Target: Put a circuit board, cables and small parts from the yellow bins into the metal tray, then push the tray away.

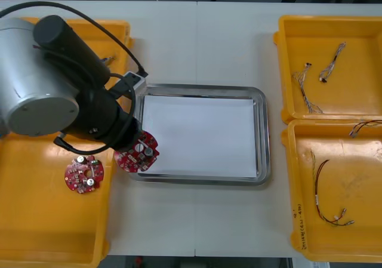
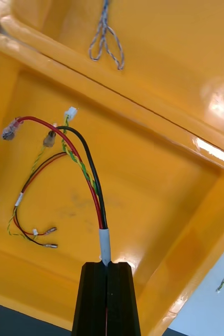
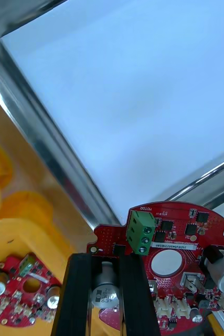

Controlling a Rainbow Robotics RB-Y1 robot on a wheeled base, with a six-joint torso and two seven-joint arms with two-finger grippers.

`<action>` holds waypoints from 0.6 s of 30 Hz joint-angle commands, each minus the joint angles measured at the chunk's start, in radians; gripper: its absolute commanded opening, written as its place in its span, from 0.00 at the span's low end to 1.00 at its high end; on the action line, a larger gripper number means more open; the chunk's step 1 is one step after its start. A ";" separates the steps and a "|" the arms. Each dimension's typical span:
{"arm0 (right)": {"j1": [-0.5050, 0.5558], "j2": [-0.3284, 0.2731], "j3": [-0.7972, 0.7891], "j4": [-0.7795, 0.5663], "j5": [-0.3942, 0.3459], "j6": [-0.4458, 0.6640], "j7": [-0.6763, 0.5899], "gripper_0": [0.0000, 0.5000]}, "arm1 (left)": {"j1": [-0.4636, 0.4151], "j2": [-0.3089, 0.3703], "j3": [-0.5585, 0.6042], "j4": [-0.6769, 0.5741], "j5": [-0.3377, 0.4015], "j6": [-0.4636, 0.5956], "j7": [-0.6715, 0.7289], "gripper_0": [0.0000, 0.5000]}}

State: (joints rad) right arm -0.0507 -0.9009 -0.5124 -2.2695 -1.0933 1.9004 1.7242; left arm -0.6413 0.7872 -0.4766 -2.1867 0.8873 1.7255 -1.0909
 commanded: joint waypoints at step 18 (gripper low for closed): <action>-0.146 -0.043 0.064 -0.058 -0.080 0.019 -0.064 0.00 | -0.089 -0.143 -0.189 0.200 -0.182 -0.124 0.170 0.00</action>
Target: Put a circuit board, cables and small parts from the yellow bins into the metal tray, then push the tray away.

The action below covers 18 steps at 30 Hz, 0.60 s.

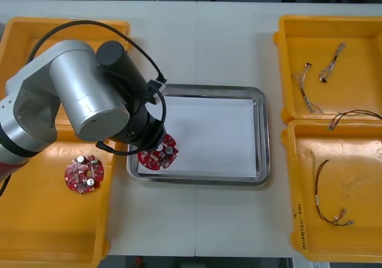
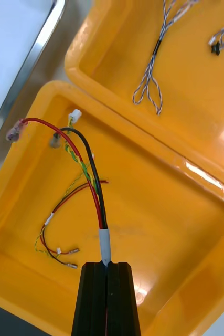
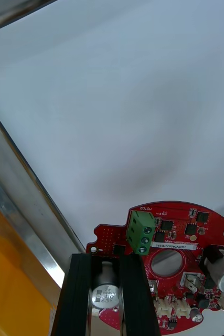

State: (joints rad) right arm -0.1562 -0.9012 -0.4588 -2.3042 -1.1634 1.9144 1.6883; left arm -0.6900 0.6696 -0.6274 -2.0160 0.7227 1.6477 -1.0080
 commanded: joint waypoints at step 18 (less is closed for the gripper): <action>-0.051 -0.042 0.048 -0.023 0.080 0.005 -0.018 0.00 | -0.040 -0.031 -0.086 0.094 -0.058 -0.126 0.103 0.01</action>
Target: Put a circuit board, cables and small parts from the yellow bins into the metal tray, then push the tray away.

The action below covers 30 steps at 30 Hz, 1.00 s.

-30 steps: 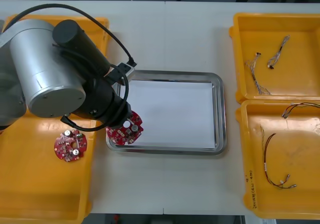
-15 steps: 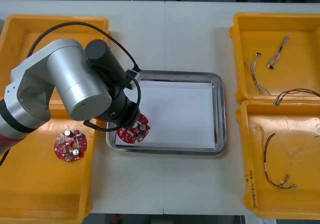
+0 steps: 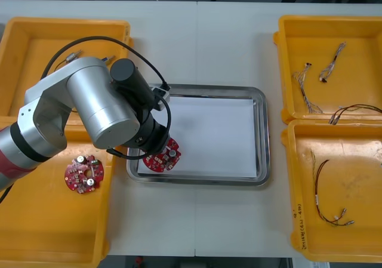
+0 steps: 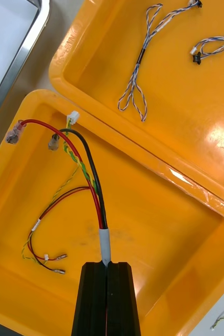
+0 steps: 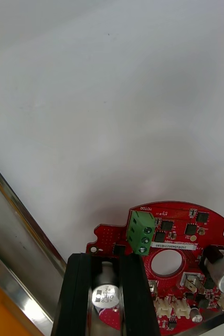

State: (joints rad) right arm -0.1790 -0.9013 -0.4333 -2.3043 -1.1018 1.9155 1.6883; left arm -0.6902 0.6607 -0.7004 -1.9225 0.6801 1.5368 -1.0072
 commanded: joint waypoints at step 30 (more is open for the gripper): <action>-0.080 -0.045 0.064 -0.023 -0.021 0.004 -0.027 0.00 | -0.040 0.008 0.246 -0.136 0.073 0.224 0.127 1.00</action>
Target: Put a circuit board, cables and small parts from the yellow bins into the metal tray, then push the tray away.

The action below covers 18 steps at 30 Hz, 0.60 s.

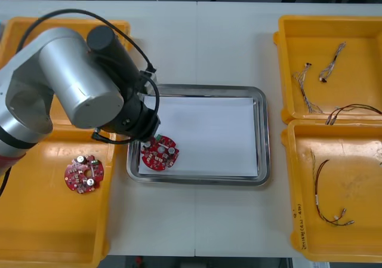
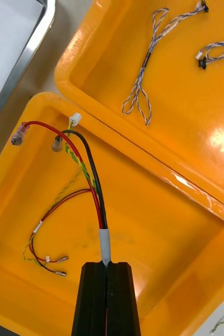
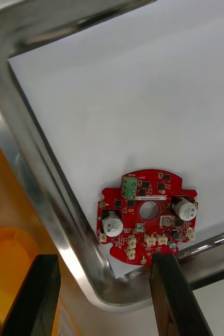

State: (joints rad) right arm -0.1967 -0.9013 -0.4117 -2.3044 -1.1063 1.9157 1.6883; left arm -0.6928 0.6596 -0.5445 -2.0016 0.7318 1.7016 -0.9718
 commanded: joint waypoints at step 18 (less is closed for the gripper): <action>-0.426 -0.039 0.467 -0.021 -0.010 0.004 -0.047 0.00 | -0.036 0.026 0.423 -0.055 0.083 0.218 0.032 1.00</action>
State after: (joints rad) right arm -0.5258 -0.9077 -0.0317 -2.3045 -1.1143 1.9163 1.6717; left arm -0.6930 0.6600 -0.1712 -2.0387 0.7982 1.9123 -0.9719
